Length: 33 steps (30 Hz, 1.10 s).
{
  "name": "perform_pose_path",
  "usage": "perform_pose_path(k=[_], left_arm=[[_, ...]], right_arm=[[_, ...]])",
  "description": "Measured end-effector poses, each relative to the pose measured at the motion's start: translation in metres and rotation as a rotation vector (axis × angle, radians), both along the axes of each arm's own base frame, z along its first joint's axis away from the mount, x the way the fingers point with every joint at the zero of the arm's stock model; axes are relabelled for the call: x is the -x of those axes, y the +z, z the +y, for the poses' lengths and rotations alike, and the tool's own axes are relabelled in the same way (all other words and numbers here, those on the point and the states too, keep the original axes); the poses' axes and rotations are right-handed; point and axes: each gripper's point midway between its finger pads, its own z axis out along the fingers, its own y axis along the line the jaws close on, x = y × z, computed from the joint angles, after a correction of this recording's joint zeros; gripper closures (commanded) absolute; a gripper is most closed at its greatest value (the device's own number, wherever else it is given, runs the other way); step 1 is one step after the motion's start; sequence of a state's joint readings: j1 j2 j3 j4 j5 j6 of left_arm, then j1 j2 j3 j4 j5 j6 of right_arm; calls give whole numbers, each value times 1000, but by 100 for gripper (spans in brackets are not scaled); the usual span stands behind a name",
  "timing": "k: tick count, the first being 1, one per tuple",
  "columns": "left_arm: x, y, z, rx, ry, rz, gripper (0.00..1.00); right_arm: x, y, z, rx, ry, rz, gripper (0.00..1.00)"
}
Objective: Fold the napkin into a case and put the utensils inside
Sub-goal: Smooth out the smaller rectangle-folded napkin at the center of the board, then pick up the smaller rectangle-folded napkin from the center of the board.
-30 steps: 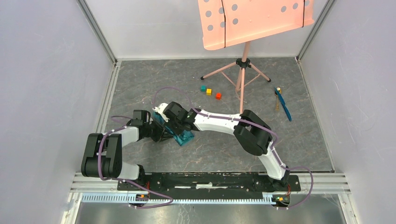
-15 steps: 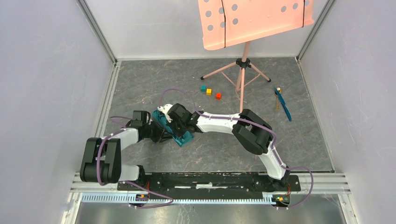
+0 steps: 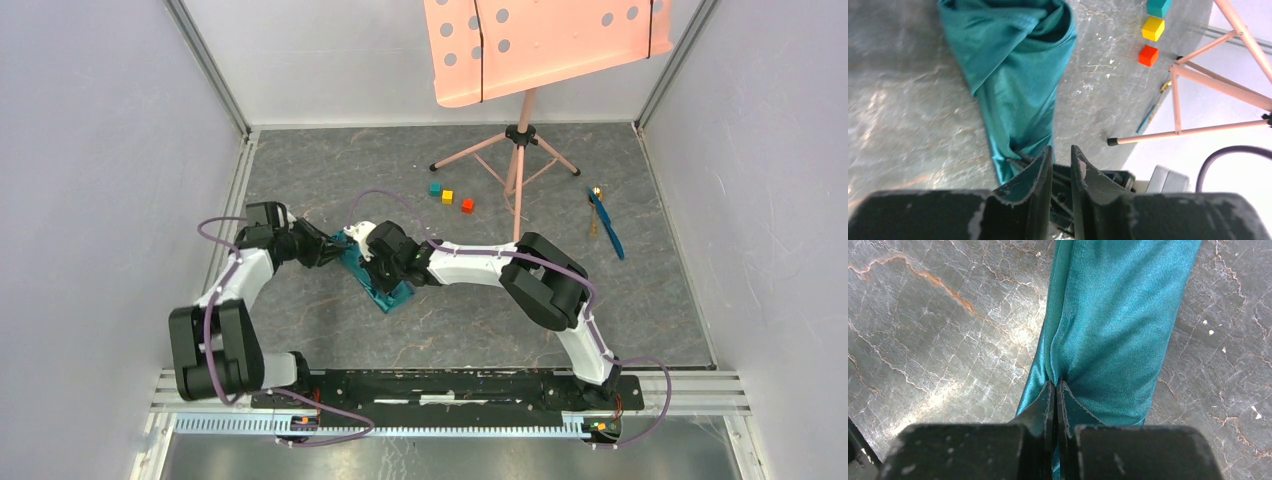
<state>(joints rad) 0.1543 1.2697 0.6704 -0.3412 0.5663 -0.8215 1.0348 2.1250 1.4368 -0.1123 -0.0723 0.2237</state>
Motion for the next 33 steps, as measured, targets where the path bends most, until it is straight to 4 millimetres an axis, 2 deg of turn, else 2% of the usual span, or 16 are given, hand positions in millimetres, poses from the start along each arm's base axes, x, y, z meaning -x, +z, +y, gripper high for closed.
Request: perform_pose_path(k=[3, 8, 11, 15, 18, 22, 26, 33], left_arm=[[-18, -3, -7, 45, -41, 10, 76], [-22, -31, -19, 83, -85, 99, 81], [-27, -52, -19, 76, -106, 149, 84], [-30, -77, -13, 50, -112, 206, 86], [-29, -78, -9, 36, -115, 214, 87], [-28, -78, -6, 12, -123, 223, 88], [-27, -78, -5, 3, -126, 227, 88], [-27, -78, -5, 2, -125, 233, 88]], right_arm=[[0, 0, 0, -3, 2, 3, 95], [0, 0, 1, -8, 6, 6, 92], [1, 1, 2, -13, 9, 8, 83], [4, 2, 3, -22, 21, 18, 63], [7, 7, 3, -24, 49, 17, 50], [8, 22, 1, -31, 85, -9, 43], [4, 40, 6, -45, 130, -63, 38], [-3, 56, 17, -26, 114, -164, 36]])
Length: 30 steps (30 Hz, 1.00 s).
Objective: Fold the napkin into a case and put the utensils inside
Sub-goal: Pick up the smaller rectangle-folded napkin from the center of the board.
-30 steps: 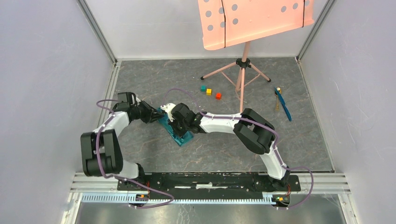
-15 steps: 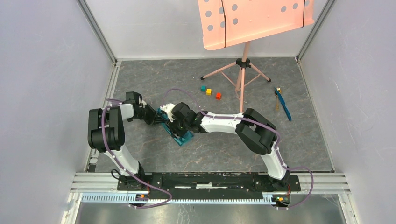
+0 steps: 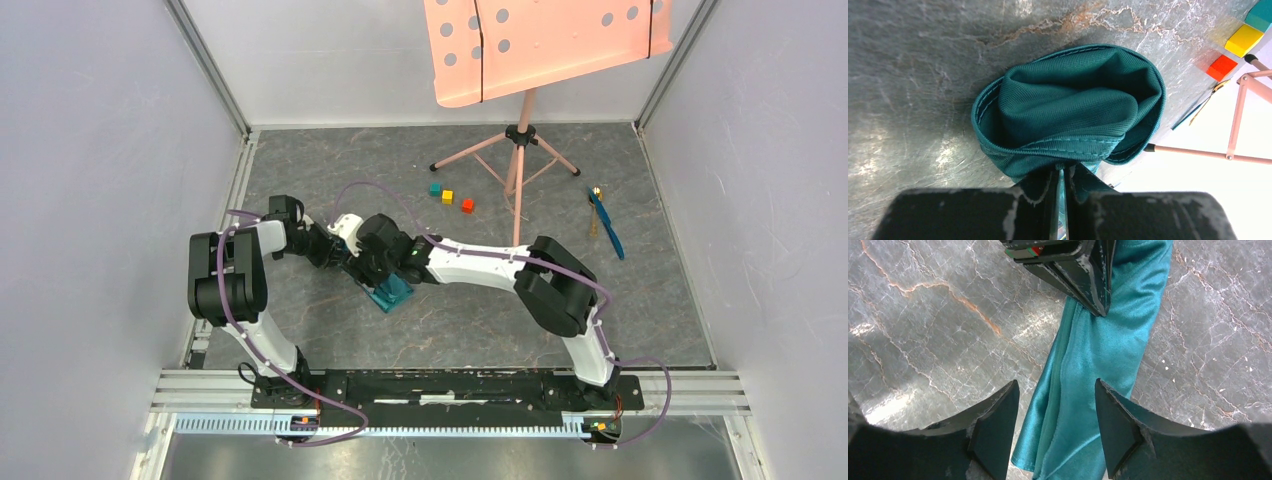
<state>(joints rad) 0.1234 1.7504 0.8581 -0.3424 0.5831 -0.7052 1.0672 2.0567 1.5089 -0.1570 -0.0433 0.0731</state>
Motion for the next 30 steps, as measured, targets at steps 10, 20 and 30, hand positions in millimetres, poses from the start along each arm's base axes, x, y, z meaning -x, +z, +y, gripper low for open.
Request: perform_pose_path(k=[10, 20, 30], left_arm=[[1, 1, 1, -6, -2, 9, 85], [1, 1, 1, -8, -7, 8, 80], [0, 22, 14, -113, -21, -75, 66]], right_arm=[[7, -35, 6, 103, -72, -69, 40], [-1, -53, 2, 142, -154, -111, 57], [-5, -54, 6, 91, -210, -187, 100]])
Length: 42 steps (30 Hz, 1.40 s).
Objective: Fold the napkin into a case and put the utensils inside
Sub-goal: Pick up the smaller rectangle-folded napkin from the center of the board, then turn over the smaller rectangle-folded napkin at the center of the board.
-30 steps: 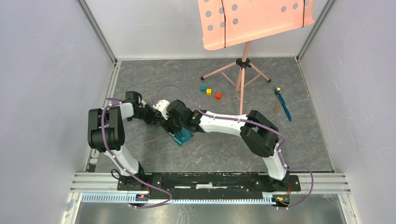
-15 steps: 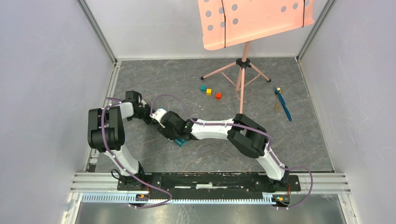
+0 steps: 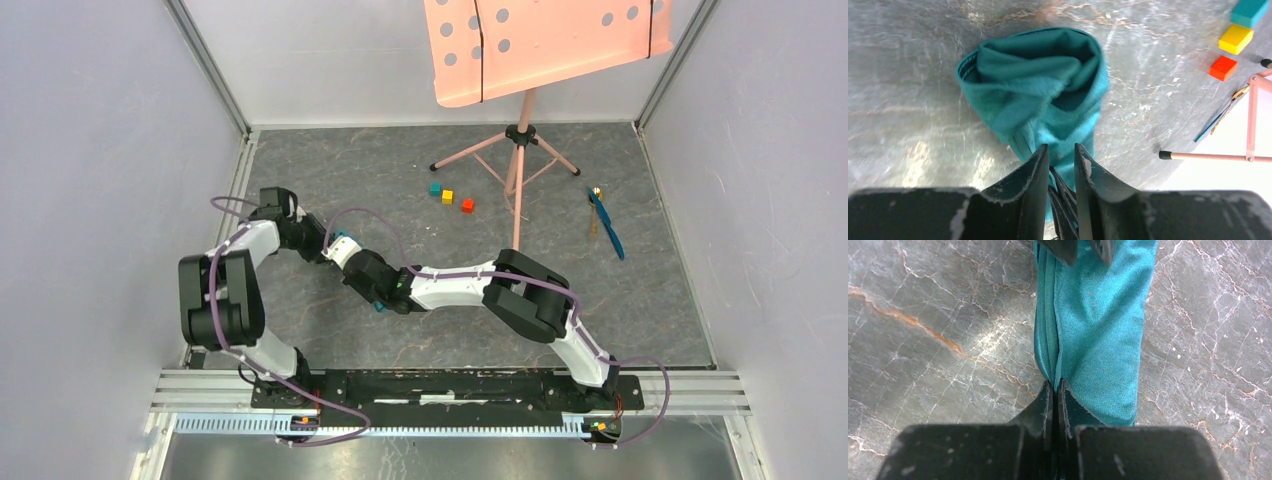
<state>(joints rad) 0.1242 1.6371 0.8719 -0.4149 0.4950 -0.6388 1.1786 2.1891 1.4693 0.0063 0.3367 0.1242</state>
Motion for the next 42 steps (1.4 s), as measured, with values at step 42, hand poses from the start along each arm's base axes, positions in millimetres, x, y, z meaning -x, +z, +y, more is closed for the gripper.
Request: perform_pose_path(k=[42], left_arm=[[54, 242, 63, -482, 120, -540, 51]], right_arm=[[100, 78, 41, -948, 140, 1018, 100]])
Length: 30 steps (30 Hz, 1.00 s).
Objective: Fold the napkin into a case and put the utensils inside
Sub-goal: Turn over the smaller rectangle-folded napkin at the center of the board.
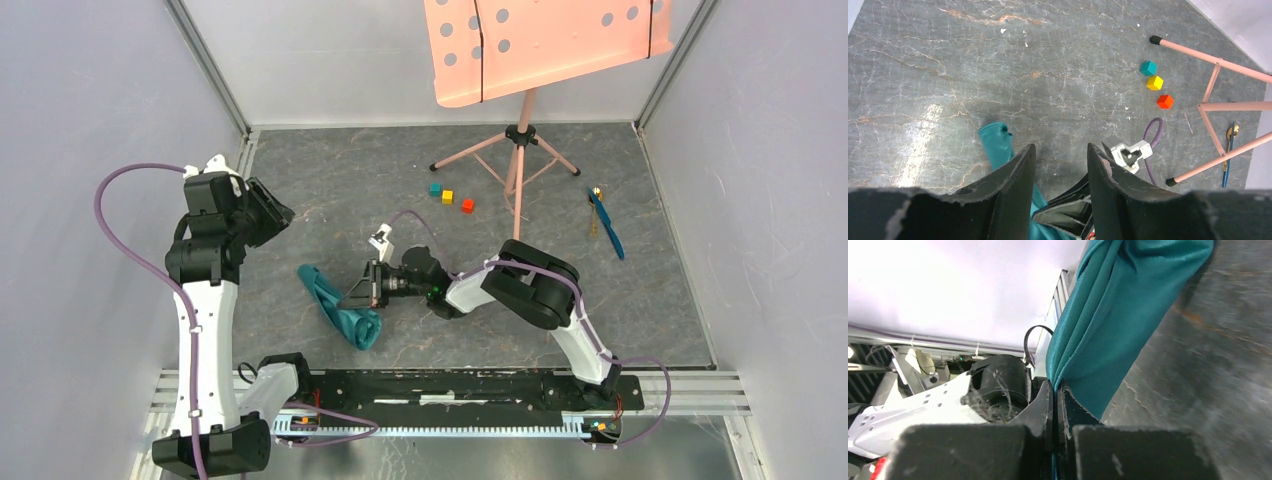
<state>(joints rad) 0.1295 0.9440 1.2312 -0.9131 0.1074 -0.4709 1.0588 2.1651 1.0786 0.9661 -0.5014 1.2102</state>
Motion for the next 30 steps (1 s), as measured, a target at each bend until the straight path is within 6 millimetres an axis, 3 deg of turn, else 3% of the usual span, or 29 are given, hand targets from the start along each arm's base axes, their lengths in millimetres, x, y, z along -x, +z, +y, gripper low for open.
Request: perform_pose_path(k=[7, 13, 20, 25, 30], left_arm=[[-7, -9, -2, 14, -14, 34, 53], [-17, -23, -9, 31, -45, 74, 53], [-28, -43, -26, 51, -112, 120, 53], [-38, -80, -50, 119, -210, 202, 54], [-35, -130, -77, 257, -321, 318, 57]], right_arm=[[-27, -32, -41, -4, -86, 76, 100], [-43, -52, -72, 11, -149, 92, 93], [-53, -68, -97, 46, -181, 46, 64], [-65, -76, -113, 183, -144, -104, 52], [-95, -62, -127, 358, -115, -368, 45]])
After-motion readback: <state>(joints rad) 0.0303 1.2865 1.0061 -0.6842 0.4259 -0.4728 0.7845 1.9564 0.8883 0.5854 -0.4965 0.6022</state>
